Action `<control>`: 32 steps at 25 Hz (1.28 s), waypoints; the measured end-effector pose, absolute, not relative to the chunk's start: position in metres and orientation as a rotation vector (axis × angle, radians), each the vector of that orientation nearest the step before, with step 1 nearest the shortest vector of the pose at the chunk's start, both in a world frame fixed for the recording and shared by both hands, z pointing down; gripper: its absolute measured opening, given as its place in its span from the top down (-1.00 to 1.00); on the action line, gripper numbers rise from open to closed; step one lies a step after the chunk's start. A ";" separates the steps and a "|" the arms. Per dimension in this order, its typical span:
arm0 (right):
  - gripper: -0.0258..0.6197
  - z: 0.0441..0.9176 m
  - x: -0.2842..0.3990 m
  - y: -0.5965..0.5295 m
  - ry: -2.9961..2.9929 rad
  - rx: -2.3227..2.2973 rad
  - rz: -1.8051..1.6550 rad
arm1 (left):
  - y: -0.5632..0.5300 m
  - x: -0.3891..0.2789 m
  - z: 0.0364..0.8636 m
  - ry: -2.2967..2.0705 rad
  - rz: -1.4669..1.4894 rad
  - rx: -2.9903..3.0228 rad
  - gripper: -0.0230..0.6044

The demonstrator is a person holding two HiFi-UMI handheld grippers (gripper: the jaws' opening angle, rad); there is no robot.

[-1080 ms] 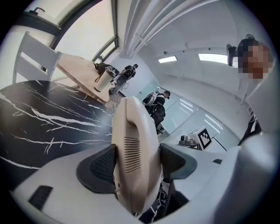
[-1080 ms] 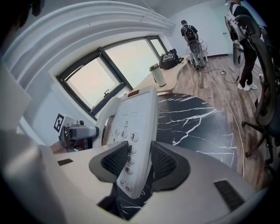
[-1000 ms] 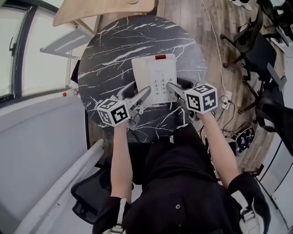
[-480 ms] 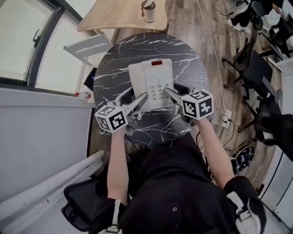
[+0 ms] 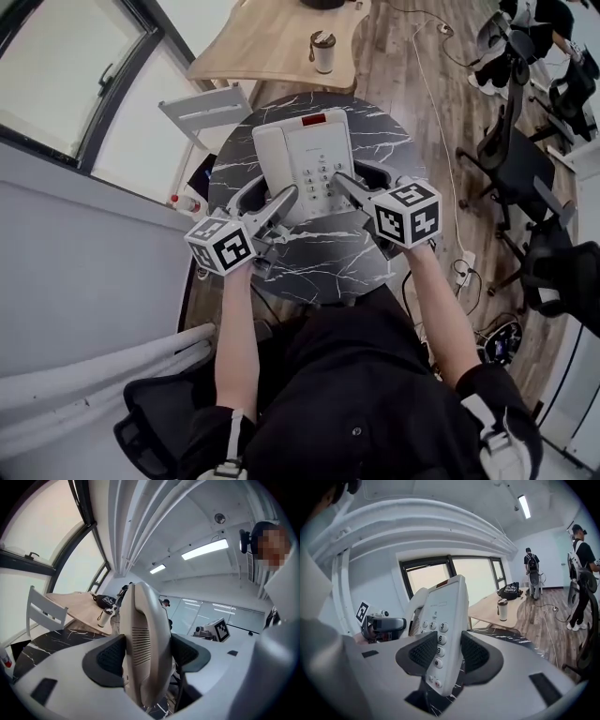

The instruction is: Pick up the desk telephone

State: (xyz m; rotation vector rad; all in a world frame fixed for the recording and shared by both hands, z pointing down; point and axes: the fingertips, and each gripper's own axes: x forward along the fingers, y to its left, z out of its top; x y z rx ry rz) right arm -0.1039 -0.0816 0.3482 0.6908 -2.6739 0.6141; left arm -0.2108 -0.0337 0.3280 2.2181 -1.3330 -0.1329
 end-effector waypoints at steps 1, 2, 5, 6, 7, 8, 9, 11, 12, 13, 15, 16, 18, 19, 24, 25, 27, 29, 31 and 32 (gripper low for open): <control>0.37 0.341 -0.105 -0.081 -2.684 0.693 0.600 | -0.032 -0.211 0.321 -1.340 -0.140 2.232 -0.10; 0.37 0.335 -0.105 -0.080 -2.693 0.697 0.587 | -0.032 -0.211 0.314 -1.347 -0.142 2.249 -0.10; 0.37 0.320 -0.103 -0.080 -2.713 0.717 0.560 | -0.032 -0.210 0.298 -1.355 -0.141 2.292 -0.10; 0.37 0.315 -0.102 -0.080 -2.720 0.724 0.554 | -0.033 -0.209 0.293 -1.355 -0.145 2.301 -0.10; 0.37 0.310 -0.102 -0.080 -2.728 0.732 0.546 | -0.033 -0.209 0.288 -1.356 -0.151 2.308 -0.10; 0.37 0.305 -0.101 -0.080 -2.736 0.738 0.537 | -0.033 -0.209 0.283 -1.357 -0.157 2.315 -0.10; 0.37 0.300 -0.101 -0.080 -2.744 0.744 0.524 | -0.033 -0.208 0.279 -1.358 -0.164 2.323 -0.10; 0.37 0.291 -0.099 -0.081 -2.755 0.755 0.491 | -0.033 -0.207 0.272 -1.356 -0.177 2.339 -0.10; 0.37 0.287 -0.099 -0.081 -2.760 0.761 0.473 | -0.033 -0.207 0.270 -1.355 -0.179 2.348 -0.10; 0.37 0.283 -0.098 -0.081 -2.765 0.765 0.458 | -0.034 -0.206 0.267 -1.355 -0.179 2.356 -0.10; 0.37 0.278 -0.099 -0.082 -2.776 0.774 0.444 | -0.035 -0.206 0.261 -1.359 -0.174 2.371 -0.10; 0.37 0.276 -0.099 -0.082 -2.782 0.778 0.444 | -0.035 -0.206 0.258 -1.361 -0.174 2.378 -0.10; 0.37 0.271 -0.098 -0.083 -2.791 0.786 0.447 | -0.037 -0.207 0.252 -1.363 -0.178 2.390 -0.10; 0.37 0.269 -0.098 -0.083 -2.794 0.789 0.446 | -0.037 -0.207 0.249 -1.364 -0.180 2.395 -0.10; 0.37 0.256 -0.098 -0.085 -2.810 0.810 0.415 | -0.040 -0.207 0.237 -1.361 -0.195 2.415 -0.10; 0.37 0.253 -0.098 -0.086 -2.813 0.813 0.410 | -0.040 -0.207 0.235 -1.361 -0.200 2.417 -0.10; 0.37 0.250 -0.098 -0.086 -2.817 0.816 0.403 | -0.040 -0.207 0.232 -1.362 -0.200 2.422 -0.10; 0.37 0.249 -0.099 -0.085 -2.820 0.817 0.401 | -0.040 -0.207 0.230 -1.364 -0.189 2.430 -0.10; 0.37 0.248 -0.099 -0.085 -2.826 0.817 0.406 | -0.040 -0.208 0.228 -1.368 -0.186 2.435 -0.10; 0.37 0.247 -0.100 -0.085 -2.830 0.816 0.408 | -0.040 -0.209 0.227 -1.371 -0.188 2.435 -0.10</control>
